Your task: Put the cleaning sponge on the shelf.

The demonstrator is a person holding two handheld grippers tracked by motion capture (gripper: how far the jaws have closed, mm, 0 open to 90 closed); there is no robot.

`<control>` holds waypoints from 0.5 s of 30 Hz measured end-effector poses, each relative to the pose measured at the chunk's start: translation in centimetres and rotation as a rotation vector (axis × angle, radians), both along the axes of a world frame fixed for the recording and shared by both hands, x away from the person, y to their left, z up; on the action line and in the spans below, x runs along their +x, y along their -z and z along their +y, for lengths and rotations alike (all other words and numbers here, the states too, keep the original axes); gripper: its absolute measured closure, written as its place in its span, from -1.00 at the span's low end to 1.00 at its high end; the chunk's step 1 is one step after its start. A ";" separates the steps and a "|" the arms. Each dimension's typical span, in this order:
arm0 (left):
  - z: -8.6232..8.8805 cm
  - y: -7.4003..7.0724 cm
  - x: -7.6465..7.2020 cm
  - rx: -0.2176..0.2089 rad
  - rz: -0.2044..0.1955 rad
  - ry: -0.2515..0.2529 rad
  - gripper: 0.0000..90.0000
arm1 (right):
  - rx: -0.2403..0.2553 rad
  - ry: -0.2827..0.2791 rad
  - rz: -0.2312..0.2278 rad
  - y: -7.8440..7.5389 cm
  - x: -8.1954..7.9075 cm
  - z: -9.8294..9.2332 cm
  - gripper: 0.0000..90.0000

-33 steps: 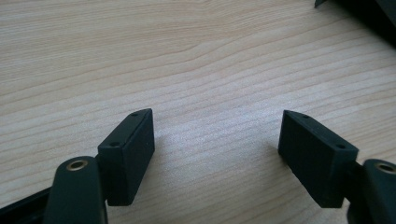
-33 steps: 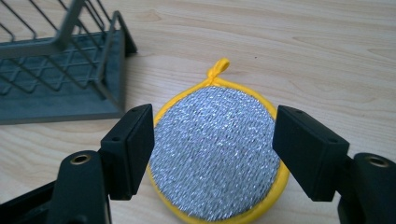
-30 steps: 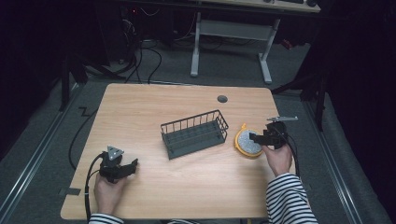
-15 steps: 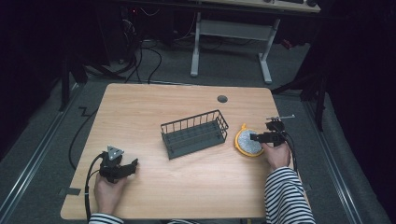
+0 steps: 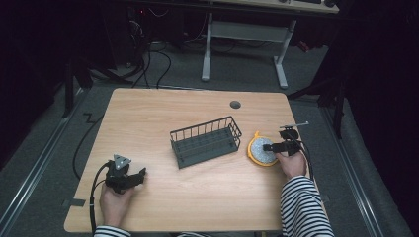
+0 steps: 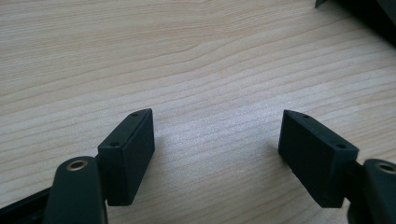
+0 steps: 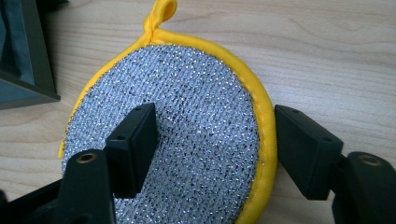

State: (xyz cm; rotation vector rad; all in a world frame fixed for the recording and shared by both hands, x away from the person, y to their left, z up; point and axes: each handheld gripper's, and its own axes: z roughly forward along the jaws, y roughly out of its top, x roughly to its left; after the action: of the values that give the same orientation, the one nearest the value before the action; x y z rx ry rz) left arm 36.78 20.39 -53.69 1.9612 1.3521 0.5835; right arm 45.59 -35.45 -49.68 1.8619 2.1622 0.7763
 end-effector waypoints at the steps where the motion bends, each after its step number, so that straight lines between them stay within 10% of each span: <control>1: 0.0 0.0 0.0 0.000 0.000 0.000 -0.39 | 0.026 -0.003 0.017 0.1 0.1 0.0 -0.13; 8: 0.0 0.0 0.0 0.000 0.000 0.000 -0.39 | 0.076 -0.027 0.034 0.2 0.1 -0.6 0.38; 15: -0.1 0.0 0.0 0.009 -0.004 -0.006 -0.40 | -0.005 -0.062 -0.020 -0.4 -0.3 0.3 0.68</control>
State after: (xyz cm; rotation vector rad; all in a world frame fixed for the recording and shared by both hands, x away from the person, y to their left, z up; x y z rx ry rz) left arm 36.73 20.29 -53.69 1.9627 1.3551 0.5973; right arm 45.24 -35.10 -49.25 1.7852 2.2169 0.7974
